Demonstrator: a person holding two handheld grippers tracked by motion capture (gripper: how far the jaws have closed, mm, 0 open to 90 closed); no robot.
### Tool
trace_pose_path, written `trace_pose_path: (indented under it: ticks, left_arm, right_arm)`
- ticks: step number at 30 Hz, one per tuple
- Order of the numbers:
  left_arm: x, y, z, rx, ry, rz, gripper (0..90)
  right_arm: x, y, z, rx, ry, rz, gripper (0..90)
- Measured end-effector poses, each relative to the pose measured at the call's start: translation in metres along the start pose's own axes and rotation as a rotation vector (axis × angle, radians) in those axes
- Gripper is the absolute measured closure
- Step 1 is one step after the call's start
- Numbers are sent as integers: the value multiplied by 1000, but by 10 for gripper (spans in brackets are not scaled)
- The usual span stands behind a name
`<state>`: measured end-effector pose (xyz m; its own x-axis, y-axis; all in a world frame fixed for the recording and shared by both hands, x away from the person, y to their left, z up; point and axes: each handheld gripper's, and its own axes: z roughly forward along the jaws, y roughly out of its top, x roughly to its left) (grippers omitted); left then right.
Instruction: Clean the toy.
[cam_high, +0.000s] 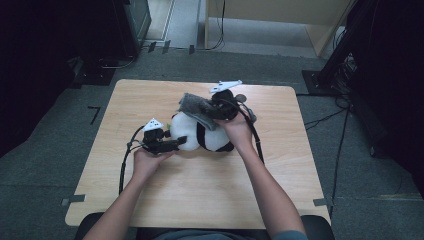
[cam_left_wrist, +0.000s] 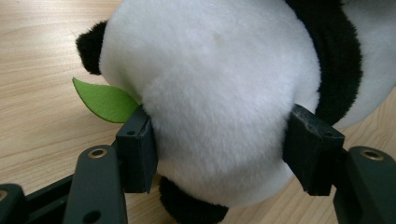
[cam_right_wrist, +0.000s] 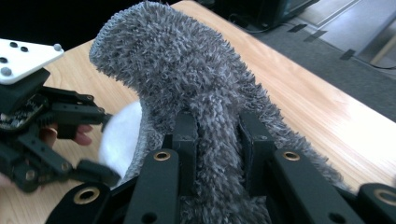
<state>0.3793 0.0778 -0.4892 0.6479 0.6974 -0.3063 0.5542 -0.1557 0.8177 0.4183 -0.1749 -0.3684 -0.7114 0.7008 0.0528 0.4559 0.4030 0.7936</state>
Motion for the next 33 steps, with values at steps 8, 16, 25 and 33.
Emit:
trace_pose_path:
  ticks: [8,16,25,33]
  left_arm:
    - [1,0,0,0,-6,-2,339]
    - [0,1,1,7,-1,-14,334]
    - [-1,1,0,13,5,9,322]
    - [0,1,1,12,-6,-11,267]
  right_arm:
    - [19,15,41,46,42,-8,725]
    - [31,11,70,100,26,-29,712]
    - [28,8,60,113,8,-54,709]
    - [14,2,38,104,-15,-40,712]
